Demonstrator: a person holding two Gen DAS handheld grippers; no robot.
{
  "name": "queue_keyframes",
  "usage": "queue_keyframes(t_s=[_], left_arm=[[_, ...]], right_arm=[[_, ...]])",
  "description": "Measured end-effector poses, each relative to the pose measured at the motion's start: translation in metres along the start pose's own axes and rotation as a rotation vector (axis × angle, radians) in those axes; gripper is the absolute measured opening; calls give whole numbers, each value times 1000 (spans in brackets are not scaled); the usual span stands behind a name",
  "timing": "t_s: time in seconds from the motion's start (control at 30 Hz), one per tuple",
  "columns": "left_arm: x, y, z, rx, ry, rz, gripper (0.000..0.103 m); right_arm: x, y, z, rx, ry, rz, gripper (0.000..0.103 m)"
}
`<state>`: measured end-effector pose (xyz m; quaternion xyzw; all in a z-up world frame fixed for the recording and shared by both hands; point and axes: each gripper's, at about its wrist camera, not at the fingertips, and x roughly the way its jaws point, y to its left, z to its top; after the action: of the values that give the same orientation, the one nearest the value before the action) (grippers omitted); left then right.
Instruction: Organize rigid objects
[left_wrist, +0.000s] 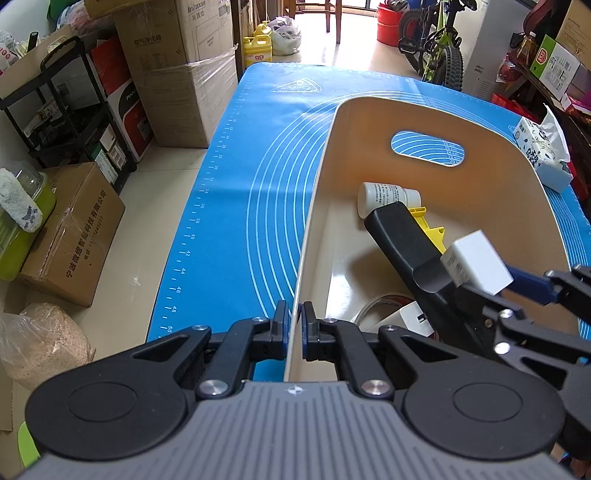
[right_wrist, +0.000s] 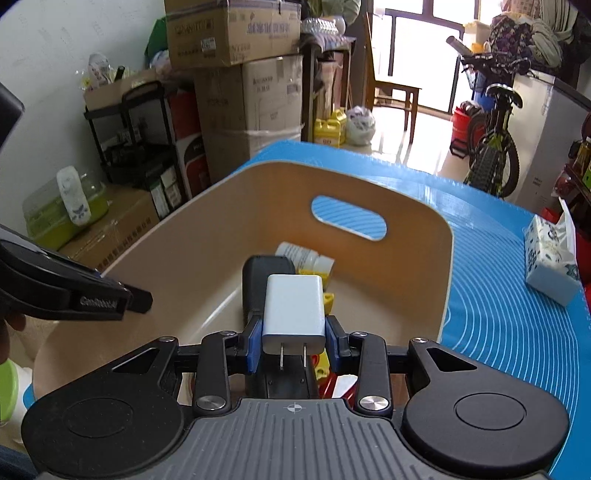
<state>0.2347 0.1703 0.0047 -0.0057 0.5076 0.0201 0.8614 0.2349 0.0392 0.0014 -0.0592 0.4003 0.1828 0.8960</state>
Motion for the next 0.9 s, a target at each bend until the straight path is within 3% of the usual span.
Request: queue_keyframes(t_s=[0.27,0.37,0.43,0.5,0.53,0.73,0.9], left_arm=[[0,1,0,3,1,3,9],[-3,1,1,2,-10,22,13],[-7,0,1,0,-25,35,20],[-11,0,1,-5,-46,43,46],[-14,-1,2,-6,-58,44,50],[-29,-11,1,11,-109,47,60],[-44,-27,2,37,-141,34,62]], right_arm=[[2,-1,-3,11,31,0,42],[-8,-2,-2,3,-1,-4,53],[-17,-3,-1,10,-26,-2,63],[-27,-6,0,22,-51,-8,71],[-32,-8,0,28,-62,-10,73],[-63,-20,-1,60,-117,-41,87],[-89,-30,-5,81,-143,-57,92]])
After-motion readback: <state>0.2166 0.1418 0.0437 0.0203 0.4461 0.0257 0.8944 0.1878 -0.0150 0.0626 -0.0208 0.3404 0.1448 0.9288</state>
